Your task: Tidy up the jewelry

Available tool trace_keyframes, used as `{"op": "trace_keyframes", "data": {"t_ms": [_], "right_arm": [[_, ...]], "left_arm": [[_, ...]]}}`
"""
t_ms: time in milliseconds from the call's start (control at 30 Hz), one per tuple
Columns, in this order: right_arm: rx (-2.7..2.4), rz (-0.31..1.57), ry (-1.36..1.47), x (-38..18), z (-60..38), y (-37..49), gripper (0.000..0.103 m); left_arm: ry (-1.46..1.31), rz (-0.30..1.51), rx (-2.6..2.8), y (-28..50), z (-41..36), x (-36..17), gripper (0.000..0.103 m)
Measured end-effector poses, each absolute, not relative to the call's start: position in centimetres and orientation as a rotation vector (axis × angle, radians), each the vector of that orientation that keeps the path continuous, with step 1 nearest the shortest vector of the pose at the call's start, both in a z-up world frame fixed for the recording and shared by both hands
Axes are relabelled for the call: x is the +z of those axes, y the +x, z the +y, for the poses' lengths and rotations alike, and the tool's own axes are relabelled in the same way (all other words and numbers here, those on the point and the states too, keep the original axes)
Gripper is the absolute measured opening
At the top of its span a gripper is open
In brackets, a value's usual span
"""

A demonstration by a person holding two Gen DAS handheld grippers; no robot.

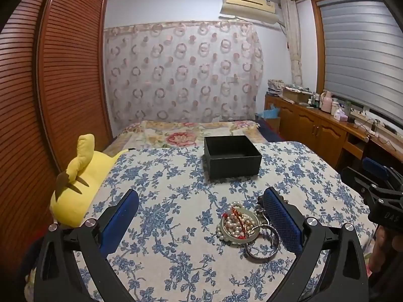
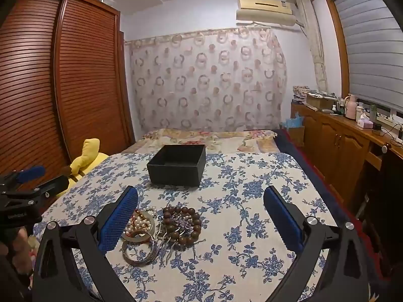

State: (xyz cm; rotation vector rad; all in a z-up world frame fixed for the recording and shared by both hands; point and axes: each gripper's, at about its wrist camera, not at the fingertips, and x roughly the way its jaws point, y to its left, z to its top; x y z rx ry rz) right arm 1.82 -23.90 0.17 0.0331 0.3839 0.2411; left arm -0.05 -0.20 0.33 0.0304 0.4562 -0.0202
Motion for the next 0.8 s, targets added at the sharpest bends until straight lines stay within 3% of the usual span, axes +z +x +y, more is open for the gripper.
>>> {"op": "trace_keyframes", "data": {"t_ms": [800], "right_arm": [[0.241,0.389,0.032,-0.01,-23.57,1.84,0.101]], "left_arm": [[0.021,0.449,-0.025,-0.14,-0.43,-0.18,0.095]]}}
